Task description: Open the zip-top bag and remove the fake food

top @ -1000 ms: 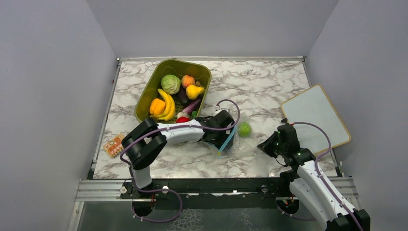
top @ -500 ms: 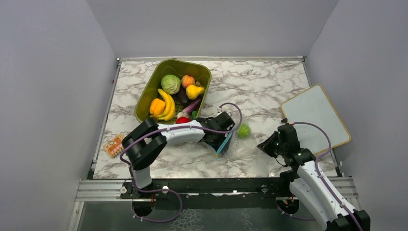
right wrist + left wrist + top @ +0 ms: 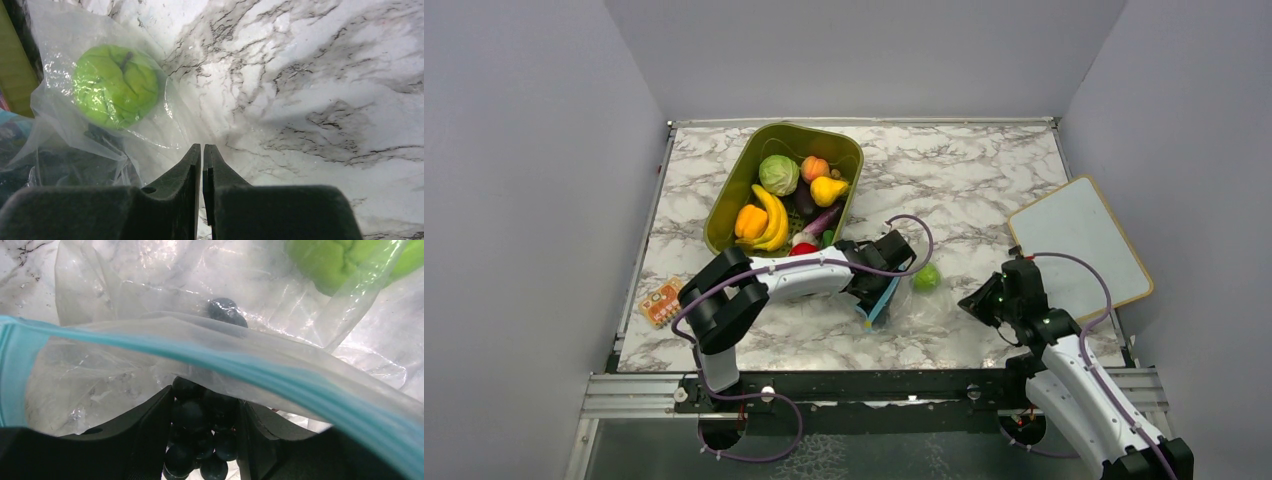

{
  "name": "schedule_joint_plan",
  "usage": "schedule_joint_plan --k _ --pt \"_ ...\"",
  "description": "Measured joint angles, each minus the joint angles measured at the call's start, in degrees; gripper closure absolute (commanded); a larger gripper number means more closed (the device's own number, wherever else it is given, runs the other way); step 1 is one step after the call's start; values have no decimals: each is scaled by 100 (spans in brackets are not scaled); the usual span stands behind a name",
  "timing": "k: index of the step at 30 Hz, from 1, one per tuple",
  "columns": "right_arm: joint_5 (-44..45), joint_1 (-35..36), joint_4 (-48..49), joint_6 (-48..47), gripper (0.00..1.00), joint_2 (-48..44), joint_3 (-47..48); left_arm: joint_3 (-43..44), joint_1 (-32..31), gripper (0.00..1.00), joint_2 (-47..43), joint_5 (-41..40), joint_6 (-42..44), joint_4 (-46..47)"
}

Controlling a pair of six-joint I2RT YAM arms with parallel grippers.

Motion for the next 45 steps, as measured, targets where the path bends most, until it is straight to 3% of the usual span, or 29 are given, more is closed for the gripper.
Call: schedule_joint_plan --k 3,5,10,14,20,26,34,38,45 --pt "-223 0 66 -240 77 35 0 31 0 49 0 0 9 -57" --pt "-466 0 203 -501 70 136 2 44 0 41 0 0 24 -96" --pt "-1193 0 487 -1130 61 820 188 76 0 26 2 -52 83 -225" --pt "-1657 0 688 -1530 60 1235 293 173 0 18 -2 -192 116 -387" --pt "-1902 0 774 -1773 60 1491 352 544 0 19 -2 -313 216 -879" --pt "-1904 0 785 -1792 60 1458 361 632 0 33 -2 -339 229 -1172" --pt "-1902 0 785 -1790 61 1423 361 649 -7 41 258 -334 192 -1165" --pt "-1902 0 785 -1790 61 1423 361 706 -28 53 487 -330 151 -1054" --pt "-1947 0 787 -1832 61 1355 361 721 -101 84 529 -348 20 -942"
